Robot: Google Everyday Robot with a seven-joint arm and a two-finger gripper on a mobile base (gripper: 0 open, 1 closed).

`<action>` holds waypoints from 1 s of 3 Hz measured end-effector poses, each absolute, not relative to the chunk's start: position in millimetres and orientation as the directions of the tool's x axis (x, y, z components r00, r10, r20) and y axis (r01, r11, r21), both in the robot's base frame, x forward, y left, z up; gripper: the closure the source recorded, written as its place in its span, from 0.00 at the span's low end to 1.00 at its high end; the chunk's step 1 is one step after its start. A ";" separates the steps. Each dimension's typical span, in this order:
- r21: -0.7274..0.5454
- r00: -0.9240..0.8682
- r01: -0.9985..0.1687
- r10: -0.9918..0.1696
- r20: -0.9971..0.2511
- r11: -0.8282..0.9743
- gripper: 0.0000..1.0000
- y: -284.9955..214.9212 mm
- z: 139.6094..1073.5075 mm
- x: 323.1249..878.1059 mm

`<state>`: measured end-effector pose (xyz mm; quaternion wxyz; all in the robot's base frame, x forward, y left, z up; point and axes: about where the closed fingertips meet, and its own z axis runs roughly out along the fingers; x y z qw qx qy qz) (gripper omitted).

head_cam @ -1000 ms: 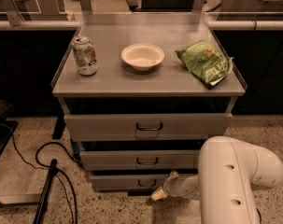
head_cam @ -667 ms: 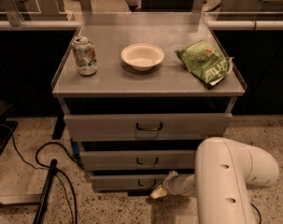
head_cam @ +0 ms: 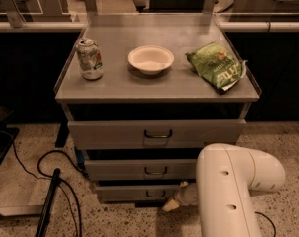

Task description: Open bottom drawer

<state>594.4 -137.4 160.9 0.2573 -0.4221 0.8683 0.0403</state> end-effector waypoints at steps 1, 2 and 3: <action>-0.133 -0.548 -0.747 -0.717 -0.431 0.651 0.00 -160.7 164.7 570.6; -0.099 -0.558 -0.758 -0.720 -0.412 0.645 0.00 -171.3 181.2 535.4; -0.052 -0.556 -0.767 -0.703 -0.444 0.640 0.00 -176.9 208.1 512.0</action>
Offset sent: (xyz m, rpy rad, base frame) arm -0.0988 -0.0481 0.0429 -0.0199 0.1300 -0.0040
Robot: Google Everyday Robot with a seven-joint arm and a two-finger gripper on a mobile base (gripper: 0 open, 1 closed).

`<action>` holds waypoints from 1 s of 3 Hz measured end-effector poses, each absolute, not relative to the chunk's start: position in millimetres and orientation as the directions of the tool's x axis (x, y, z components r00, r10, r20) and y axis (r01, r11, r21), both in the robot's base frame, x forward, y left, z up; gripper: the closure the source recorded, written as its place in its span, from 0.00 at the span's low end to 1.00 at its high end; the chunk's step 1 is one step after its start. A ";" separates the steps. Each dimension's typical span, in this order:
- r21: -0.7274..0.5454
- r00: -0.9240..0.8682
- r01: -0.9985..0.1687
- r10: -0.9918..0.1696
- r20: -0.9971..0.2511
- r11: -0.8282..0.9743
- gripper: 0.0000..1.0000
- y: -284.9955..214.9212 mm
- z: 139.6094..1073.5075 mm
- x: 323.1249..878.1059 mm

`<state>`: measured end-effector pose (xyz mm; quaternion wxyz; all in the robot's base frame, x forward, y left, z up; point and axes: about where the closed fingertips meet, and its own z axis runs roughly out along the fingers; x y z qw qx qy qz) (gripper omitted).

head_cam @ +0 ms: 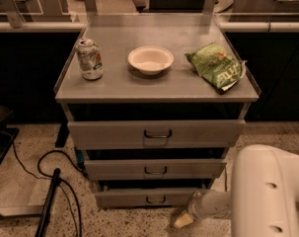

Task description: Open bottom drawer

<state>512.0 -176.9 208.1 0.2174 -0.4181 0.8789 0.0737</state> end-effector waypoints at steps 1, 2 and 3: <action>-0.040 -0.581 -0.747 -0.681 -0.446 0.664 0.00 -189.7 208.0 503.8; -0.041 -0.577 -0.751 -0.685 -0.446 0.659 0.00 -186.9 207.7 505.0; -0.069 -0.524 -0.780 -0.710 -0.470 0.622 0.00 -173.4 203.5 519.2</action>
Offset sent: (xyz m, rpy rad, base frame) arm -0.0092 -0.0140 0.0006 0.0114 0.0087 -0.0335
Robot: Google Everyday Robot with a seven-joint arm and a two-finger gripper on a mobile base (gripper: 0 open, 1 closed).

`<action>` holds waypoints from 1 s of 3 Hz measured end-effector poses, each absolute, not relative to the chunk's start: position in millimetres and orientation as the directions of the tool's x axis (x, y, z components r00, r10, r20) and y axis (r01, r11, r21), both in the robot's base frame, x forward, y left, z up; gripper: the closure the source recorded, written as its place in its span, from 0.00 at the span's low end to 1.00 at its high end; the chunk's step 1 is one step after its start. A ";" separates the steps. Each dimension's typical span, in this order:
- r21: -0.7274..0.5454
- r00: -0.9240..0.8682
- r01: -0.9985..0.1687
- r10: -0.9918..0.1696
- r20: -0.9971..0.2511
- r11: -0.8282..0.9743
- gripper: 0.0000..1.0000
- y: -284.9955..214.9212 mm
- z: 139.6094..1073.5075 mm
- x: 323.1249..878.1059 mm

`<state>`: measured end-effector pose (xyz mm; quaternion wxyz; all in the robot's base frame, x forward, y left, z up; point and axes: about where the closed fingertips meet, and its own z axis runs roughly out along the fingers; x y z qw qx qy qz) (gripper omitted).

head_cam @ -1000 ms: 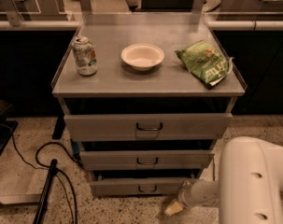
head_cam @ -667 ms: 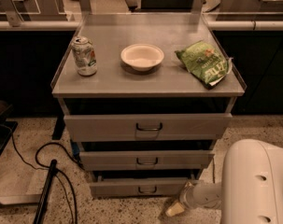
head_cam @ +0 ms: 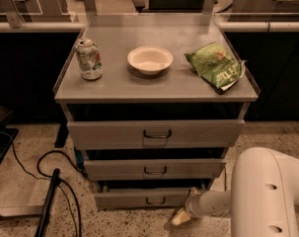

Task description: Open bottom drawer

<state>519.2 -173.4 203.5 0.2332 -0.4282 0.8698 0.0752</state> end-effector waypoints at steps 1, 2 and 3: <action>-0.086 -0.483 -0.806 -0.734 -0.478 0.586 0.00 -159.5 194.4 531.5; -0.089 -0.462 -0.825 -0.757 -0.462 0.558 0.00 -152.1 177.1 537.3; -0.097 -0.441 -0.845 -0.788 -0.430 0.526 0.00 -147.4 157.4 539.9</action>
Offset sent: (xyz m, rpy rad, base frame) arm 0.0264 0.0274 -0.0470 -0.0416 -0.0030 0.1175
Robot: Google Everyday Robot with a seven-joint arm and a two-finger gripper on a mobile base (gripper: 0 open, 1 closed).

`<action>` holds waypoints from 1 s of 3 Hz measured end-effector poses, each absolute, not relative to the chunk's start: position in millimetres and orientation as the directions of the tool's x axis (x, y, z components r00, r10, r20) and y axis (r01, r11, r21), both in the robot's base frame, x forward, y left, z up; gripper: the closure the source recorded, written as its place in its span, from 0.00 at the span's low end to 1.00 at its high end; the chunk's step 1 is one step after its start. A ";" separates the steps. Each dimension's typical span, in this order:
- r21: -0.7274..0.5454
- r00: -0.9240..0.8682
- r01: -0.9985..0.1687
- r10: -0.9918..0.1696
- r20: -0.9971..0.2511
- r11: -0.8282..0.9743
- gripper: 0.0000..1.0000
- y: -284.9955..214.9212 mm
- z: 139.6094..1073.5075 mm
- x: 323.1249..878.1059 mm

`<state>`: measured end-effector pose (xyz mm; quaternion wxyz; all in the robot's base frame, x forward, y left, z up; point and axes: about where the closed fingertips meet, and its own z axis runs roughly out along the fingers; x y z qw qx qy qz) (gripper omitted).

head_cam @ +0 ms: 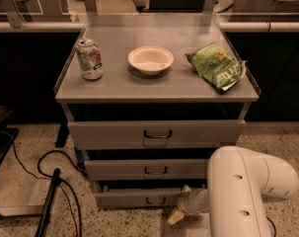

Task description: Open bottom drawer

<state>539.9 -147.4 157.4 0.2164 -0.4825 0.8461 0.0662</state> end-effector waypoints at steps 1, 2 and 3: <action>-0.068 -0.435 -0.861 -0.798 -0.417 0.505 0.00 -146.2 152.7 529.4; -0.068 -0.434 -0.861 -0.798 -0.418 0.504 0.00 -146.1 157.0 529.2; 0.005 -0.458 -0.867 -0.790 -0.407 0.499 0.00 -154.7 180.1 490.9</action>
Offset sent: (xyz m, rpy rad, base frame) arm -0.0870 -0.0199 0.0293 0.0096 0.1891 0.0723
